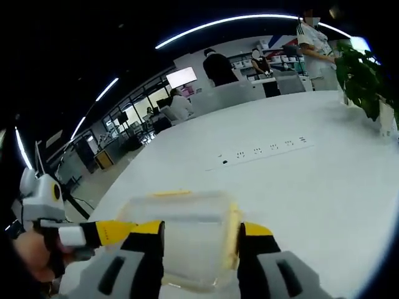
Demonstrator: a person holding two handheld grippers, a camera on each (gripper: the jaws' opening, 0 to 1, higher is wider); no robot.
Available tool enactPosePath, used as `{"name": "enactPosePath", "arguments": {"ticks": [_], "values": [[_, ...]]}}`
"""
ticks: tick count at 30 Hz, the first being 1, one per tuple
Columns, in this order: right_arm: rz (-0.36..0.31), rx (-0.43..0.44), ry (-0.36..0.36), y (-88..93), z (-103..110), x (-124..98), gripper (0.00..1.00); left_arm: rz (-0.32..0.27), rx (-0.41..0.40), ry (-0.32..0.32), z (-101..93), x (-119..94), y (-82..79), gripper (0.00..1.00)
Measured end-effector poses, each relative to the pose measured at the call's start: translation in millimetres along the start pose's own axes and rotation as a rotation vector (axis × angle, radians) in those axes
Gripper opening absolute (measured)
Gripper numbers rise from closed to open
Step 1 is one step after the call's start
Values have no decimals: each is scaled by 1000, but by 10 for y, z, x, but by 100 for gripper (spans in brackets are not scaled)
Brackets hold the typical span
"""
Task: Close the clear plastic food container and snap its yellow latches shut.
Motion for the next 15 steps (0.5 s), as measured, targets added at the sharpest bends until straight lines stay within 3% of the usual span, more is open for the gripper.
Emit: {"name": "enactPosePath", "arguments": {"ticks": [5,9,11,15], "values": [[-19,14,-4,-2,-8,-2,46,-30,-28,-3,10,-12,4,46],[10,51,-23,35,12,-7,48,-38,-59,0,27,5,16,51],[-8,82,-66,18,51,-13,53,-69,-50,-5,30,-22,-35,57],[2,-13,-69,30,60,-39,68,-128,-48,-2,36,-145,-159,71]]}}
Point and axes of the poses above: the point that each gripper's makers call its tool centre point, and the gripper's own axes: x roughly forward along the fingers, z roughly to its left, y roughly out of its underside, the point moved 2 cm from there along -x, roughly backward along the fingers, and after that the axes turned 13 degrees about z, right-handed, at the moved point
